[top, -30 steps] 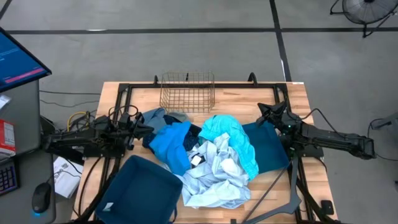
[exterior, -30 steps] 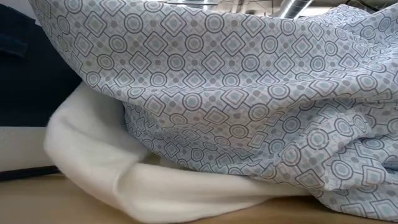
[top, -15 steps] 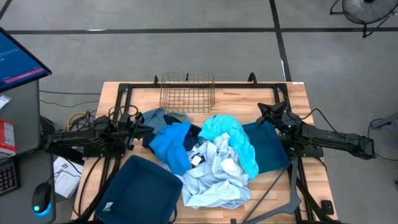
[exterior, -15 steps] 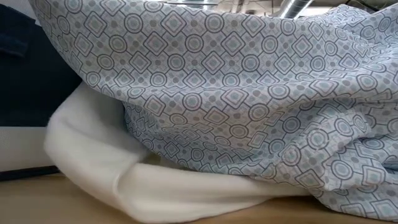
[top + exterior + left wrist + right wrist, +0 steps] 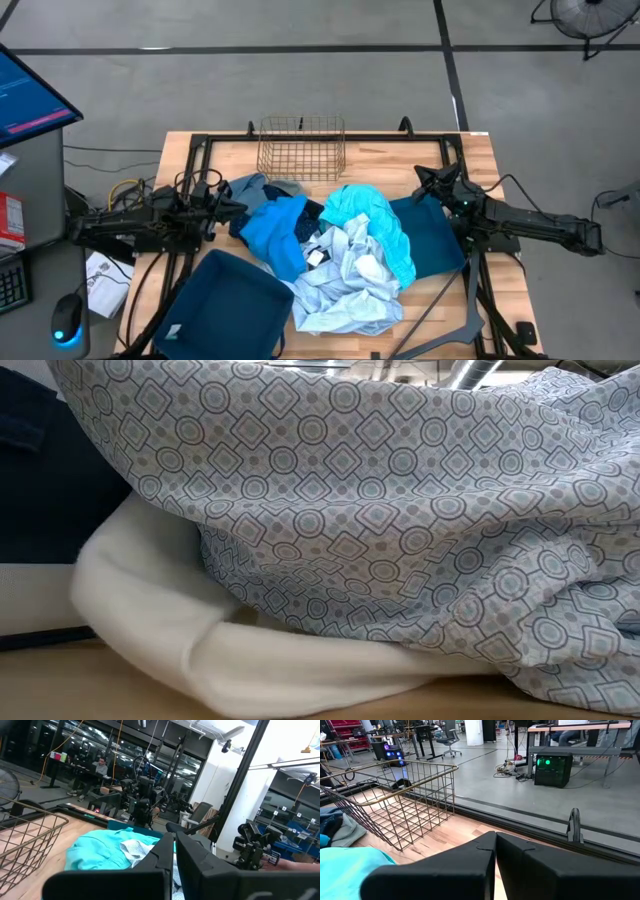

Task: Pick & Place Cloths

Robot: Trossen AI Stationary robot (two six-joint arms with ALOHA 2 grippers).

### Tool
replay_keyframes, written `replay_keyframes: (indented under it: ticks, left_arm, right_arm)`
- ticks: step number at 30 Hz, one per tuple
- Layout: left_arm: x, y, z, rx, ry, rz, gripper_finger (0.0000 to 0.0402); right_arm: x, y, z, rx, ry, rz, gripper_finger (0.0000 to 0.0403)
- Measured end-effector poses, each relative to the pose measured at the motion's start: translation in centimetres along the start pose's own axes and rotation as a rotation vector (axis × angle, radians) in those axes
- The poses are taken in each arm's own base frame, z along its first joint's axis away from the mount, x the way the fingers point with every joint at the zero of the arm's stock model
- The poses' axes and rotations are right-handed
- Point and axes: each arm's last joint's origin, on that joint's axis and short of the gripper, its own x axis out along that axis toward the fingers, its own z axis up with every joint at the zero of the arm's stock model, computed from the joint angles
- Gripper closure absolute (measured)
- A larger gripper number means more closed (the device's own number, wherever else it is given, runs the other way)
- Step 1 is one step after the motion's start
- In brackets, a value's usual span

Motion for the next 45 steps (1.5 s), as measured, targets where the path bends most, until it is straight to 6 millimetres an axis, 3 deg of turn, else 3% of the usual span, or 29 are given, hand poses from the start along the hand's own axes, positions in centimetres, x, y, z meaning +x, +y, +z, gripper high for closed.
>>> replay_keyframes:
  ticks: [3,12,24,28,32,39,45]
  left_arm:
    - [0.0,0.0,0.0,-0.008,-0.001,-0.001,0.0398]
    - [0.0,0.0,0.2,-0.008,-0.023,0.013,0.0398]
    - [0.0,-0.1,0.3,-0.008,-0.038,0.007,0.0398]
    - [0.0,0.0,0.4,-0.024,-0.05,0.019,0.0398]
    - [0.0,0.0,0.4,-0.076,-0.06,0.026,0.0398]
    - [0.0,-0.1,0.6,-0.09,-0.079,0.026,0.0398]
    - [-0.1,-0.2,1.0,-0.126,-0.117,0.005,0.0398]
  right_arm:
    - [0.0,0.0,0.2,0.038,-0.015,0.005,0.0393]
    - [-0.1,0.3,1.3,0.624,-0.102,0.071,0.0393]
    - [-0.3,0.4,2.4,0.872,-0.176,0.144,0.0393]
    - [-0.8,0.9,4.8,0.768,-0.217,0.282,0.0385]
    - [-1.4,1.6,8.3,0.541,-0.152,0.354,0.0346]
    - [-1.5,3.1,13.5,0.166,0.137,0.298,0.0223]
    - [1.2,5.4,15.5,0.008,0.382,0.207,0.0111]
